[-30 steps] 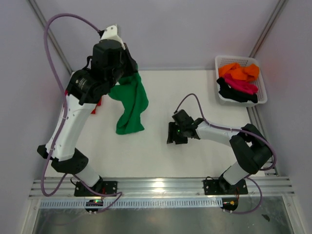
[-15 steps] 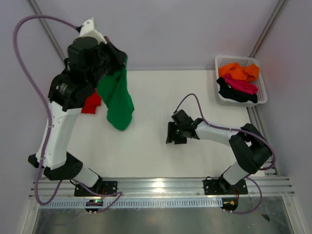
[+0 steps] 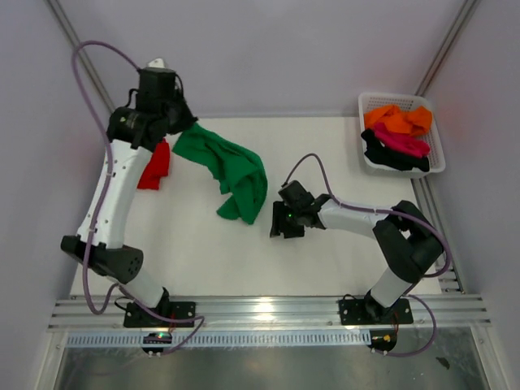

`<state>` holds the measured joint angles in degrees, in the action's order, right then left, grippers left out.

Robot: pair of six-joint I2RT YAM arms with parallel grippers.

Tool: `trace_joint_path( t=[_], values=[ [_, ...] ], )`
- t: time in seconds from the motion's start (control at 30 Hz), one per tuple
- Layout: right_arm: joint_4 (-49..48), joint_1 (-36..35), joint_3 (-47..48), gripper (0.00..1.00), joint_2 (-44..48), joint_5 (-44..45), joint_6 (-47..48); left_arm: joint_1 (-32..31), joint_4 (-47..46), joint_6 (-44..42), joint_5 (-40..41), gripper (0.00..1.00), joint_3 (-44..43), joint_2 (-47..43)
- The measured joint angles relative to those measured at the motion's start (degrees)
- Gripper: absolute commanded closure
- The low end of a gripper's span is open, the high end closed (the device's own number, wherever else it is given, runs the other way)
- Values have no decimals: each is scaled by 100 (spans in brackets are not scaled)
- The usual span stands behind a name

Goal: Fold and stack the t-shirts
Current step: Flatten out the tshirt

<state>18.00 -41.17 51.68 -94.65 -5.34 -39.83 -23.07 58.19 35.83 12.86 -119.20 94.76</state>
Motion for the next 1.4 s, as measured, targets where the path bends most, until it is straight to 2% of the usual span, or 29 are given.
trace_joint_path(
  t=[0.07,0.13,0.37,0.57,0.73,0.97,1.1,1.2,1.3,1.4],
  values=[
    [0,-7,2,44,-7,0,0,496,-9,22,-44,100,92,-262],
    [0,-9,24,44,-28,-4,0,560,-92,87,-136,100,-15,-457],
    [4,-68,188,44,-181,-42,0,-857,-223,-52,-164,100,-658,-214],
    [-2,-122,254,44,-245,-42,0,-796,-111,-201,-96,100,-640,-63],
    [0,-160,358,44,-341,-76,0,-1025,-96,-332,-20,100,-951,37],
    [-52,-232,396,44,-391,-85,-48,-503,-173,-225,-474,100,-1064,52],
    [-96,-267,476,44,-481,-153,-90,-881,-195,-317,-697,100,-1716,387],
    [-131,-319,553,44,-555,-173,-90,-1045,-310,-315,-669,100,-1351,273],
    [-160,-343,566,44,-575,-177,-92,-610,-293,-282,-595,100,-761,2],
    [-177,-348,570,45,-588,-199,-109,-236,-214,-286,-566,100,-737,-11]
  ],
)
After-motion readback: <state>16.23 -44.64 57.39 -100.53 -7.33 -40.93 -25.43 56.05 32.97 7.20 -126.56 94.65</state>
